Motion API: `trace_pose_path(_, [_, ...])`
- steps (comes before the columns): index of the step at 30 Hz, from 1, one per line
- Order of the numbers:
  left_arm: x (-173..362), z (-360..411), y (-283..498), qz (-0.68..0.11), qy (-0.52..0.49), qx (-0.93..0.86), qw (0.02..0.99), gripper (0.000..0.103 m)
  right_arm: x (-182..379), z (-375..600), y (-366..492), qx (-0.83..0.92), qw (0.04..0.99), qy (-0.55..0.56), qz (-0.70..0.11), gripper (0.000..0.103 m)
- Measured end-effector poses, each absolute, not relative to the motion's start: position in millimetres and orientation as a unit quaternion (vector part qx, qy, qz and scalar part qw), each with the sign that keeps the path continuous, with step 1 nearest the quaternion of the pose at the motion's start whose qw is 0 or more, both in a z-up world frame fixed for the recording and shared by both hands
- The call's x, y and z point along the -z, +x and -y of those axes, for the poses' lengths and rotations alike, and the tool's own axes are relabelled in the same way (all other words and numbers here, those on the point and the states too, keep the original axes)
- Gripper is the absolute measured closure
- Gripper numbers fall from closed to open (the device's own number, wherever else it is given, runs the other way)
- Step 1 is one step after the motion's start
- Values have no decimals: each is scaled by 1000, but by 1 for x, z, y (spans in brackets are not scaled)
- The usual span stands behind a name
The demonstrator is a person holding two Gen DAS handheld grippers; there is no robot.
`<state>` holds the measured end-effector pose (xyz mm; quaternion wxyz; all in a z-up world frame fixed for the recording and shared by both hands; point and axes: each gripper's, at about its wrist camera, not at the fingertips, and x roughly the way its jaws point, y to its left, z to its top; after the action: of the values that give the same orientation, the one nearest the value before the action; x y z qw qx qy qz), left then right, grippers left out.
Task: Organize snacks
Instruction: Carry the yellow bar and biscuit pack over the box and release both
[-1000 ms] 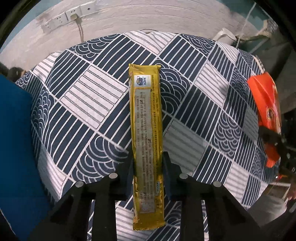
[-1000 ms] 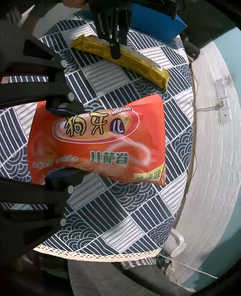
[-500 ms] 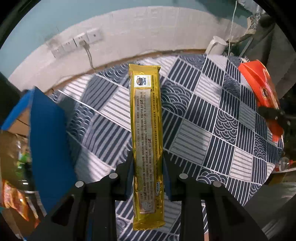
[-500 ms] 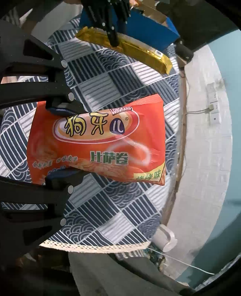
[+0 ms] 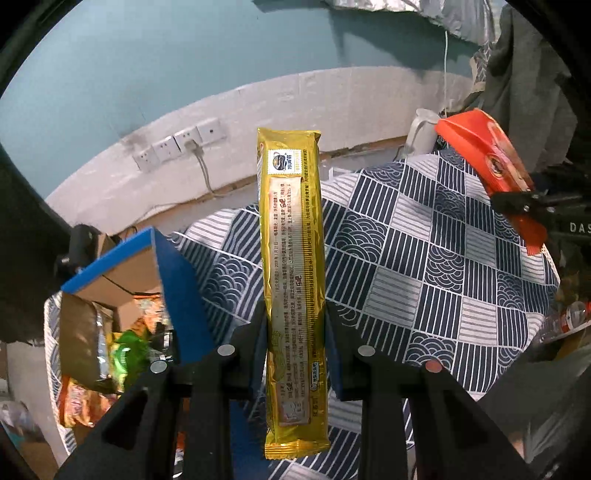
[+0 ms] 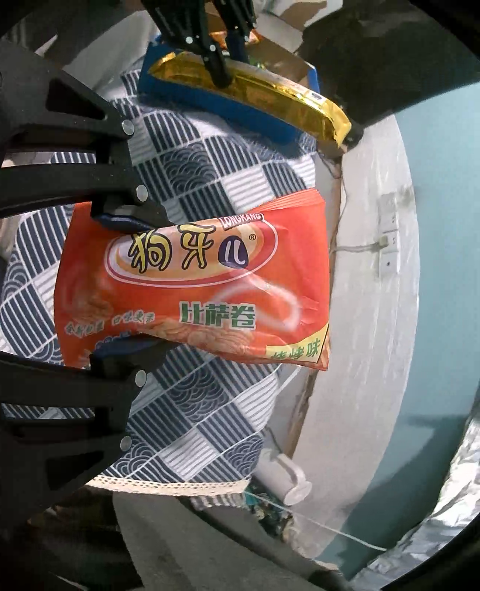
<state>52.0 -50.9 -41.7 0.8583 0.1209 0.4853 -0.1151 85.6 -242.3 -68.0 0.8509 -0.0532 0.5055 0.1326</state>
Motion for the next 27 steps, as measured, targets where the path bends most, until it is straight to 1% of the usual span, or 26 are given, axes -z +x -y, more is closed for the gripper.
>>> trace_pose_path(19, [-5,-15,30,-442,103,102,885,75,27,161,80,-200,855,-77,-472,58])
trace_pose_path(27, [-6,-51,29,-440,86,85,890,75,22,125,83,-218,850,-87,-471,58])
